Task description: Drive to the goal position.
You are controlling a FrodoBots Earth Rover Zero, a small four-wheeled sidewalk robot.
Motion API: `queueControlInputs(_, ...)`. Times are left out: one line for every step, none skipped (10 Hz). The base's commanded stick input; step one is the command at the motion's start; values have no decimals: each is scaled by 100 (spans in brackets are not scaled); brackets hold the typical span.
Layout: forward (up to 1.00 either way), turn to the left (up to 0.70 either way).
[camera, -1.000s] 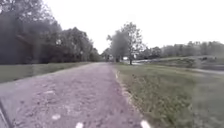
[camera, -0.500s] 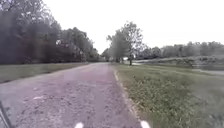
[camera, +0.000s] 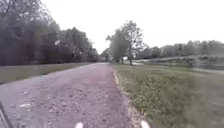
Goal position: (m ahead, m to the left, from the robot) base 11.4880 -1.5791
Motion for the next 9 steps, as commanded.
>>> queueControlInputs(70,0)
queueControlInputs(70,0)
queueControlInputs(70,0)
queueControlInputs(70,0)
queueControlInputs(70,0)
queueControlInputs(70,0)
queueControlInputs(70,0)
queueControlInputs(70,0)
queueControlInputs(70,0)
